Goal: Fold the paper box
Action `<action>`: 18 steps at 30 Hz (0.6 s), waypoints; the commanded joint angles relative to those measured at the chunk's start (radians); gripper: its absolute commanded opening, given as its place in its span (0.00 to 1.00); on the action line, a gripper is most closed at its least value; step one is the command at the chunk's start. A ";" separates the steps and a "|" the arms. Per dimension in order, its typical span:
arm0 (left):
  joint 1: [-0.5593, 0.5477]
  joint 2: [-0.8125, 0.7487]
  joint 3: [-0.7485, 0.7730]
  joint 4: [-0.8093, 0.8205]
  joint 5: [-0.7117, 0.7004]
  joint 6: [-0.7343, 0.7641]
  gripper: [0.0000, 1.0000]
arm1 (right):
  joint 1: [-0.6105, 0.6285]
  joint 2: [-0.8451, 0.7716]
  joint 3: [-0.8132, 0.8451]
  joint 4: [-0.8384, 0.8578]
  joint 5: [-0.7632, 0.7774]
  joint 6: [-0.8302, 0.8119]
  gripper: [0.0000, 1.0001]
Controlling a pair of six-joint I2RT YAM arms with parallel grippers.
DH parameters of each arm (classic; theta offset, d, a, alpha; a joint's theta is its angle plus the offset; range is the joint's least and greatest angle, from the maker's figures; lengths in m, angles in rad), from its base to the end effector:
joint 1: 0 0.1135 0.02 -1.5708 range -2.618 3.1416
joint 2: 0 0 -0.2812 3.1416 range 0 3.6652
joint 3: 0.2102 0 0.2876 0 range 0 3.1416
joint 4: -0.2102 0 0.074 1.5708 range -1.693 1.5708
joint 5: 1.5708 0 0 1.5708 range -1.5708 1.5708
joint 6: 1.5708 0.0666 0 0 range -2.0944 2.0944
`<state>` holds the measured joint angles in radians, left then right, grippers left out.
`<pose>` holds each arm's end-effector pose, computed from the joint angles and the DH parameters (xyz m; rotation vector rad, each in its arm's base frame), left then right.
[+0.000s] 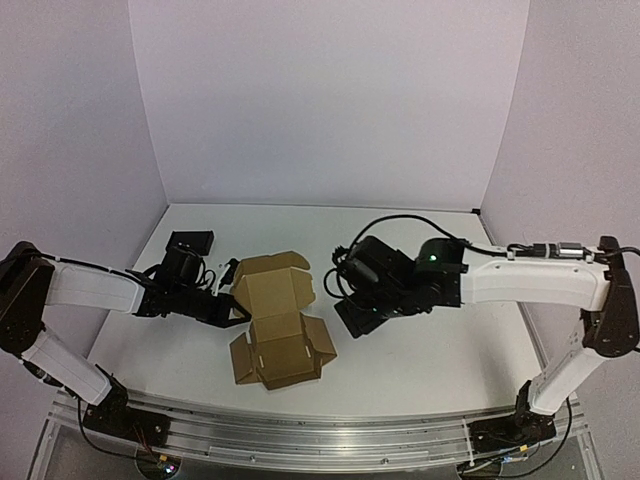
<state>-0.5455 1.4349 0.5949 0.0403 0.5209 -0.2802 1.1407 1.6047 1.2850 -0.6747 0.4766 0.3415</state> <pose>0.2445 -0.1872 0.1282 0.5877 2.3974 -0.9987 0.1895 0.3399 0.2514 -0.7763 2.2836 0.0503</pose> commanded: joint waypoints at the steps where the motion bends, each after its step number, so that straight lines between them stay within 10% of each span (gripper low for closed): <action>1: -0.009 -0.005 0.030 0.020 0.000 0.002 0.00 | 0.015 -0.139 -0.243 0.207 -0.311 0.353 0.63; 7: -0.014 0.001 0.033 0.017 -0.008 -0.004 0.00 | 0.140 -0.084 -0.474 0.730 -0.243 0.497 0.49; 18: -0.015 -0.006 0.030 0.008 -0.011 0.000 0.00 | 0.197 0.127 -0.459 0.882 -0.219 0.584 0.27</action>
<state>-0.5575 1.4349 0.5961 0.0422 0.5194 -0.2859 1.3356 1.6989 0.8223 0.0798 0.2269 0.8644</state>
